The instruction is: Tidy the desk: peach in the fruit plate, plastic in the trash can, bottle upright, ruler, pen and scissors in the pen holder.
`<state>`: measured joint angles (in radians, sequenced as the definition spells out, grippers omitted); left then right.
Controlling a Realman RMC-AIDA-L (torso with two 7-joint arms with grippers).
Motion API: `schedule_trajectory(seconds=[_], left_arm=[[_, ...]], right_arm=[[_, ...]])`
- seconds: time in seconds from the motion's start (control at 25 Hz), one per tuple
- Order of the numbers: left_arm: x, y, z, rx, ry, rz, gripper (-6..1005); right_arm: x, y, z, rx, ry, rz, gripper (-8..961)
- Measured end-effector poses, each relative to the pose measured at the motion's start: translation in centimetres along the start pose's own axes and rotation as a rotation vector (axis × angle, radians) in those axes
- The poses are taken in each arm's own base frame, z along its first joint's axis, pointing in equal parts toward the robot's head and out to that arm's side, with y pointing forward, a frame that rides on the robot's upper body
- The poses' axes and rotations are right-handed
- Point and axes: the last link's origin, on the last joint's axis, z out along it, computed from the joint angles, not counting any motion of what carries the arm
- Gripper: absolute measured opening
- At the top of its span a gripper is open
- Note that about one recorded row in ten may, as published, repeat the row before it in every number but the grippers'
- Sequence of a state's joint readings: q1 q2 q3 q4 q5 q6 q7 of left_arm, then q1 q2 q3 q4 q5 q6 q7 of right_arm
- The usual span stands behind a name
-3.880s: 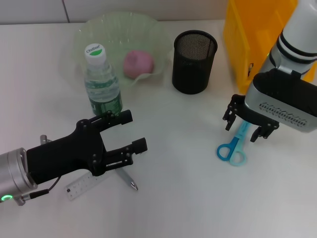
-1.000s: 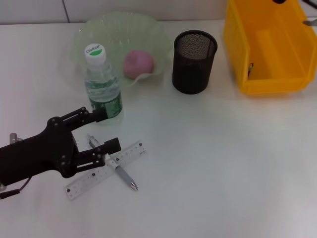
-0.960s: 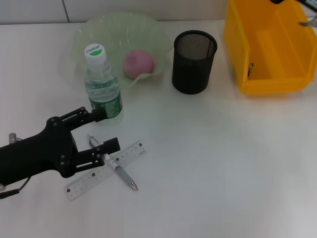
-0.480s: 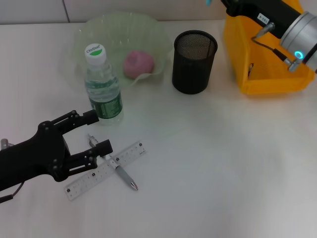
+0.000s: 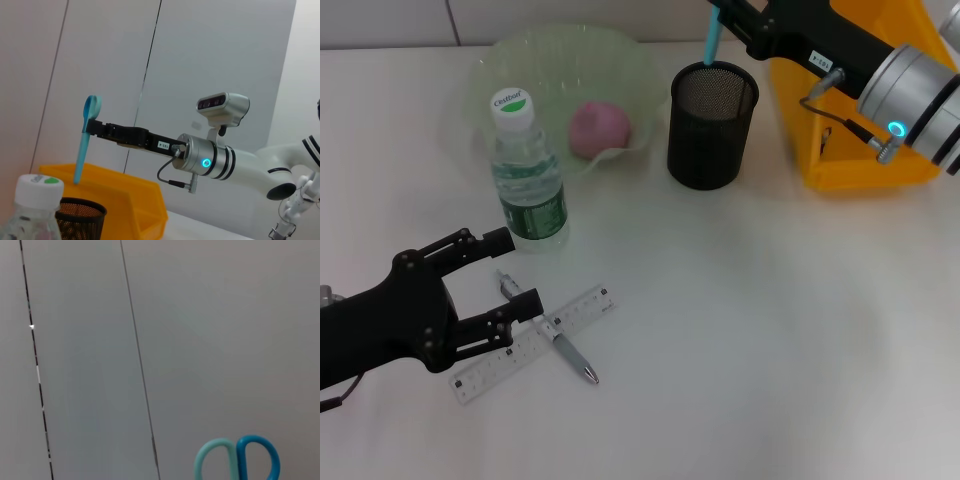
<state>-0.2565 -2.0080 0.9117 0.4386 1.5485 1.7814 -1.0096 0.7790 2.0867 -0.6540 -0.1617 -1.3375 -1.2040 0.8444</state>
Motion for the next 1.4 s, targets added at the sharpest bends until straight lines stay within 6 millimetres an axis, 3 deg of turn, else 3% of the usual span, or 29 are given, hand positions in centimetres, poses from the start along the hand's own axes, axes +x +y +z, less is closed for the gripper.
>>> schedule_trajectory(seconds=[0.12,0.32,0.88,1.08,1.4], left_arm=[[-0.1,0.0,0.0,-0.001,-0.005,-0.002,799],[-0.3,0.2,-0.3,0.005,-0.009,-0.010,800],[-0.8,0.8,-1.0,0.012,-0.013,-0.025,800],[-0.8,0.9,-1.1,0.011,-0.012,-0.027,800],[-0.9,0.9,-1.2,0.007,-0.018,-0.033,799]], right_arm=[[0.1,0.1,-0.4,-0.008,-0.009,0.010,277],[0.2,0.3,-1.0,-0.017,-0.024,0.029,493],[0.7,0.6,-1.9,-0.047,-0.003,0.043,554],[1.0,0.5,-2.5,-0.033,-0.006,0.054,754],[-0.6,0.1,-5.1,-0.080,-0.089,0.129,756]])
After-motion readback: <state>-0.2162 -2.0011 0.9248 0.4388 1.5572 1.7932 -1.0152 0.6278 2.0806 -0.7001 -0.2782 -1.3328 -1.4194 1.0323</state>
